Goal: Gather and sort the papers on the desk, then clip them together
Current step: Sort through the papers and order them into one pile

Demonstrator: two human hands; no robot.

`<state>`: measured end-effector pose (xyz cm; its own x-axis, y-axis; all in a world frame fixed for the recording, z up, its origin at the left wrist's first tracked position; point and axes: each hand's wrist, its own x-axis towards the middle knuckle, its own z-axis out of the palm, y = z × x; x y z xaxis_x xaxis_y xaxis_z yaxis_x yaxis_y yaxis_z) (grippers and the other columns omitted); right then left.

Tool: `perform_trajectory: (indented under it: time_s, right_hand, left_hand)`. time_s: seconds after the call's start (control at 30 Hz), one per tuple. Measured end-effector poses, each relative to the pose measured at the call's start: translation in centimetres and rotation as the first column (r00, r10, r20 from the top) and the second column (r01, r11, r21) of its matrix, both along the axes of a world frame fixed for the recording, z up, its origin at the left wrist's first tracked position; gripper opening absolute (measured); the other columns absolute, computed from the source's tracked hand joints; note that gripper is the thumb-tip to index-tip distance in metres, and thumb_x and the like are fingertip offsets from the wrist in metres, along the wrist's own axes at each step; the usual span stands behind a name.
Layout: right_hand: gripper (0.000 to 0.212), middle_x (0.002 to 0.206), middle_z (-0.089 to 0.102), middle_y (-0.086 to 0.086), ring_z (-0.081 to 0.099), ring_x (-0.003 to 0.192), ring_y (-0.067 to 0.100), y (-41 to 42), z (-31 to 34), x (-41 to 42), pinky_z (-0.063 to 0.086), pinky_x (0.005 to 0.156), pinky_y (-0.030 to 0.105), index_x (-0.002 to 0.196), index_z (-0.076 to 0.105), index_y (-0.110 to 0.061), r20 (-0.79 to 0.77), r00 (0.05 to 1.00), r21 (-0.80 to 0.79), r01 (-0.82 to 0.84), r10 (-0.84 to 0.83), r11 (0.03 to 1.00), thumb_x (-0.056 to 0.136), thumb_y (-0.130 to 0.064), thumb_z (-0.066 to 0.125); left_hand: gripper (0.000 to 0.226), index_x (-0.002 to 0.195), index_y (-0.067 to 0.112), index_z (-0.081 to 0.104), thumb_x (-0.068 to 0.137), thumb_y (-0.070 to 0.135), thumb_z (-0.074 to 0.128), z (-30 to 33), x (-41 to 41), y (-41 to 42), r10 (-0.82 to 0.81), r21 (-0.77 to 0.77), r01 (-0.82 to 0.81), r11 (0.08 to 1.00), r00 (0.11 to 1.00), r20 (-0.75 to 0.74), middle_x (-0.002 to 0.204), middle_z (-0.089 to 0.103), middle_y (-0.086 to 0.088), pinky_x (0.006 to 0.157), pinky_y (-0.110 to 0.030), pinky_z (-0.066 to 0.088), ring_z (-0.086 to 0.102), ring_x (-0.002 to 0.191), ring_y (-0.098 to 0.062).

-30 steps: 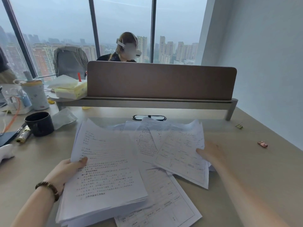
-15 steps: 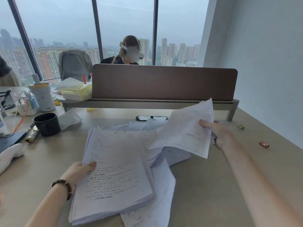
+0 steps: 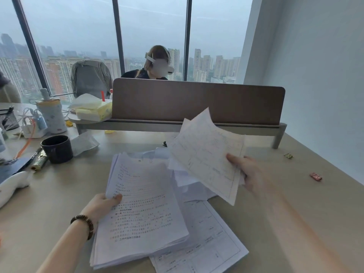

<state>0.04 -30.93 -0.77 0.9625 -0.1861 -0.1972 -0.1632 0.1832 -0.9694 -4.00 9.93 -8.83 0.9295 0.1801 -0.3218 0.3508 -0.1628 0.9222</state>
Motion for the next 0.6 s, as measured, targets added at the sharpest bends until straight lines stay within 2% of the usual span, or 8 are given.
perform_trajectory:
  time_s: [0.1,0.2,0.27,0.33,0.4,0.47,0.5,0.6]
  right_hand:
    - [0.013,0.106,0.074,0.012,0.070,0.091,0.029,-0.1,-2.0,0.0,0.057,0.077,0.045,0.106,0.069,-0.010,-0.054,0.997,0.045,0.049,-0.047,0.998,0.094,-0.015,0.067]
    - [0.010,0.105,0.073,0.014,0.069,0.096,0.032,-1.4,-2.7,0.1,0.053,0.095,0.050,0.102,0.068,-0.011,-0.102,0.994,-0.039,0.033,-0.037,0.999,0.094,-0.015,0.064]
    - [0.009,0.095,0.073,0.015,0.070,0.084,0.029,-1.8,-3.0,-0.1,0.056,0.088,0.046,0.102,0.065,-0.007,-0.171,0.985,-0.113,0.003,-0.022,0.994,0.093,-0.006,0.063]
    - [0.010,0.085,0.073,0.014,0.070,0.073,0.026,-2.1,-3.7,-0.3,0.060,0.070,0.041,0.100,0.064,-0.002,-0.268,0.963,-0.252,-0.031,-0.039,0.967,0.092,0.003,0.063]
    - [0.015,0.097,0.071,0.017,0.068,0.081,0.029,-2.4,-4.2,-0.6,0.060,0.074,0.045,0.105,0.064,0.004,-0.325,0.940,-0.395,-0.038,-0.101,0.918,0.090,0.006,0.064]
    - [0.022,0.107,0.070,0.017,0.067,0.091,0.031,-2.9,-4.2,-0.6,0.058,0.085,0.049,0.111,0.064,0.002,-0.285,0.950,-0.467,-0.024,-0.125,0.884,0.089,0.006,0.064]
    - [0.027,0.105,0.070,0.015,0.067,0.090,0.031,-2.9,-3.6,-0.8,0.059,0.082,0.048,0.115,0.064,-0.002,-0.230,0.968,-0.468,-0.017,-0.103,0.884,0.090,0.007,0.063]
    - [0.035,0.111,0.069,0.012,0.067,0.087,0.024,-3.3,-1.1,-1.5,0.056,0.078,0.042,0.122,0.061,-0.007,0.015,0.998,-0.296,0.068,-0.066,0.953,0.091,0.010,0.061]
  left_hand:
    - [0.017,0.096,-0.004,0.071,0.094,0.011,0.063,-0.2,0.3,-0.2,-0.010,0.014,0.009,1.000,1.000,0.011,0.092,0.075,-0.024,0.083,-0.046,0.057,0.072,0.082,-0.037]
    - [0.017,0.094,-0.003,0.070,0.094,0.012,0.063,-0.2,0.5,-0.3,-0.012,0.034,0.011,0.999,1.000,0.015,0.089,0.075,-0.022,0.078,-0.042,0.057,0.071,0.077,-0.035]
    - [0.017,0.094,-0.003,0.070,0.094,0.012,0.063,-0.2,0.6,-0.4,-0.012,0.043,0.011,0.999,1.000,0.016,0.085,0.075,-0.020,0.072,-0.038,0.057,0.071,0.074,-0.033]
    - [0.016,0.093,-0.002,0.070,0.094,0.012,0.063,-0.2,0.7,-0.5,-0.009,0.039,0.009,0.999,1.000,0.017,0.081,0.075,-0.018,0.071,-0.037,0.056,0.070,0.073,-0.033]
    - [0.016,0.092,-0.002,0.070,0.094,0.012,0.063,-0.2,0.7,-0.6,-0.012,0.037,0.012,0.999,1.000,0.015,0.080,0.075,-0.017,0.073,-0.038,0.056,0.070,0.074,-0.033]
    - [0.016,0.092,-0.003,0.069,0.094,0.012,0.063,-0.1,0.7,-0.7,-0.013,0.040,0.013,0.999,1.000,0.013,0.080,0.074,-0.018,0.073,-0.038,0.056,0.070,0.073,-0.033]
    - [0.017,0.093,-0.004,0.069,0.094,0.012,0.063,0.0,0.6,-0.7,-0.013,0.045,0.013,0.999,1.000,0.011,0.080,0.074,-0.018,0.071,-0.038,0.057,0.070,0.073,-0.033]
    - [0.020,0.097,-0.007,0.069,0.095,0.012,0.062,0.0,0.6,-0.7,-0.018,0.061,0.018,0.998,1.000,0.011,0.077,0.074,-0.016,0.060,-0.031,0.056,0.070,0.067,-0.029]
